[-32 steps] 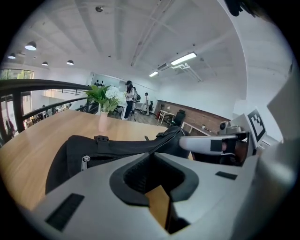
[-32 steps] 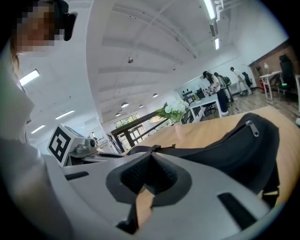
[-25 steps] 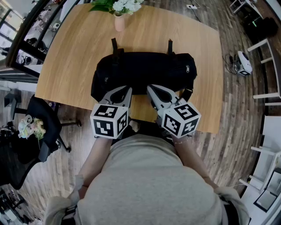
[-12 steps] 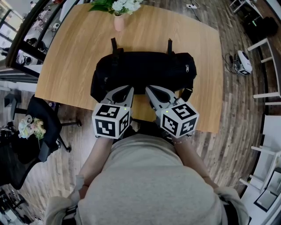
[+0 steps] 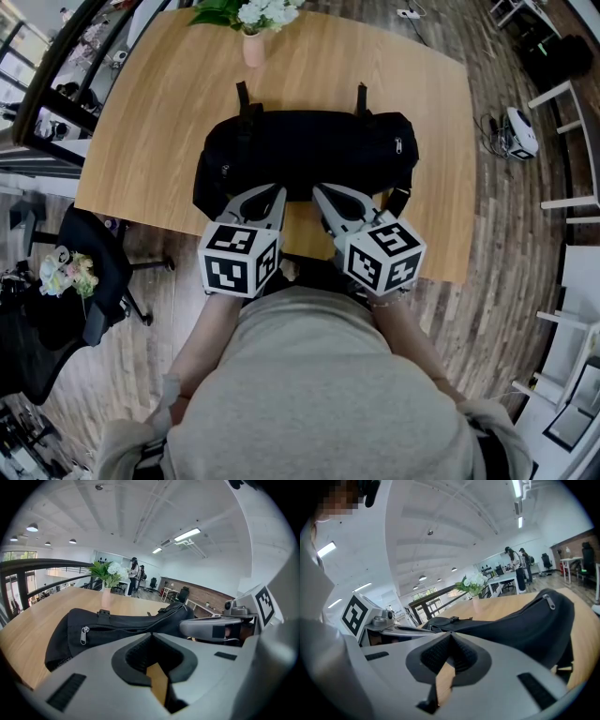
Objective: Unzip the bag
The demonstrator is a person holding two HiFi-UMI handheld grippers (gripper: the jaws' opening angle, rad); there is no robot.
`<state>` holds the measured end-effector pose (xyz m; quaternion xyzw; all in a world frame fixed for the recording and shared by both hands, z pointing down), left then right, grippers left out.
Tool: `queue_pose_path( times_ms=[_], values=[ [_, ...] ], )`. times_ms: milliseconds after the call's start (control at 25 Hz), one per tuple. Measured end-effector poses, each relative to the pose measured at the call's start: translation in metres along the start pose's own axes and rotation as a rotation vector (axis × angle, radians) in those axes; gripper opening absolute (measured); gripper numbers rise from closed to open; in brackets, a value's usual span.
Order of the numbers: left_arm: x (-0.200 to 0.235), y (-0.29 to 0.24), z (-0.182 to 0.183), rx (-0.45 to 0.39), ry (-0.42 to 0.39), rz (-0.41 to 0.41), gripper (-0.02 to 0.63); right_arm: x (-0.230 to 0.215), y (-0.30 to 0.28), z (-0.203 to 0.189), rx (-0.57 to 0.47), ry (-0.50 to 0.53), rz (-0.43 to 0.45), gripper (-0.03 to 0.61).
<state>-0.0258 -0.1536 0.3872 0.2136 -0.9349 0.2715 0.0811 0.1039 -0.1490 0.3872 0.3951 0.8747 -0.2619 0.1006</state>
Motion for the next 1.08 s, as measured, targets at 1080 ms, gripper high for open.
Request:
queue_pose_path(
  times_ms=[1080],
  values=[
    [-0.0018,-0.0016,-0.0034,0.022,-0.03,-0.01,0.025,-0.0022,0.0035,-0.0018,-0.008,-0.004,-0.006,0.006]
  ],
)
Point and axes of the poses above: the fingertips, and each gripper's own axes: y backward along the fingers, x to its left, z out of its top, the point moved 6 cm from there along y, backward along the fingers, and after that the axes turned 5 degrees about z, right-handed, at the moved point
